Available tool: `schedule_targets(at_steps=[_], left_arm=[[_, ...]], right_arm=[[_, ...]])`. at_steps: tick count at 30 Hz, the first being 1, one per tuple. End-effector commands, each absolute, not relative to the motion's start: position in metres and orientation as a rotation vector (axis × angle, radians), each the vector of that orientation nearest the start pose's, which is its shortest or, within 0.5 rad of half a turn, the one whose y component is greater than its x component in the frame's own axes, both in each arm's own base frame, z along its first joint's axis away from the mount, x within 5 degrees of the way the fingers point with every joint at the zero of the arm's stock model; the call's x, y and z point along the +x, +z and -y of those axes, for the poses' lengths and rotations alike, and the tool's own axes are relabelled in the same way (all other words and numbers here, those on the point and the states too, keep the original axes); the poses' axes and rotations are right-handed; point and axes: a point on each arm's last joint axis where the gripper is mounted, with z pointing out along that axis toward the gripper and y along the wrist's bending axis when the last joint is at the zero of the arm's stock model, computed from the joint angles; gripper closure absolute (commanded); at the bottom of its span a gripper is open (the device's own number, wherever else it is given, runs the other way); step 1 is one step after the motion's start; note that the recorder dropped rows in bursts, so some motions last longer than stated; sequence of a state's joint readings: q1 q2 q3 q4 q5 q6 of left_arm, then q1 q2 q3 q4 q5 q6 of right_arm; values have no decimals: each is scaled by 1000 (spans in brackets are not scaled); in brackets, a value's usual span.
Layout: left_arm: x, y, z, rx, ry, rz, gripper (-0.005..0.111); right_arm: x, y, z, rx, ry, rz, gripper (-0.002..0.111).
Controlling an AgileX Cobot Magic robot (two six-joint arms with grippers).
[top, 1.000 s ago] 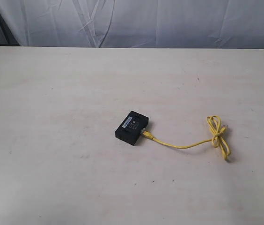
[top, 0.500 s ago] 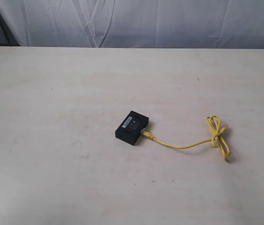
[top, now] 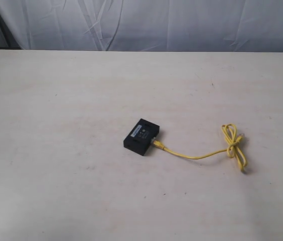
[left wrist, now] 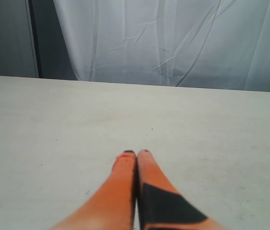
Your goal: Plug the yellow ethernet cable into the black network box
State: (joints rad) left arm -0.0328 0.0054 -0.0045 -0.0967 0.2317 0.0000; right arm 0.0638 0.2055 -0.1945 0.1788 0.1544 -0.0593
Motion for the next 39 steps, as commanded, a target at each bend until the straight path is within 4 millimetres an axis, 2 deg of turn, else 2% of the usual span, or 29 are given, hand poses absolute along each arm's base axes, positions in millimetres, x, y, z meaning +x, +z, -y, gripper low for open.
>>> schedule_targets(at_steps=[1,7,9,14,39], left_arm=[[56,193,3,-37,-106,-1707,107],[56,193,3,-37,-106,-1707,107],[56,193,3,-37,-106,-1707,107],[56,193,3,-37,-106,-1707,107],[56,193,3,-1,-60,-1707,107]], right_arm=[[63,229,-6,16,135,-1640,109],[57,200,-5,31,144,-1646,109],[56,199,-5,30,144,-1641,109],[55,187,-5,-17,92,-1768,109],[54,186,-5,-18,92,-1788,109]])
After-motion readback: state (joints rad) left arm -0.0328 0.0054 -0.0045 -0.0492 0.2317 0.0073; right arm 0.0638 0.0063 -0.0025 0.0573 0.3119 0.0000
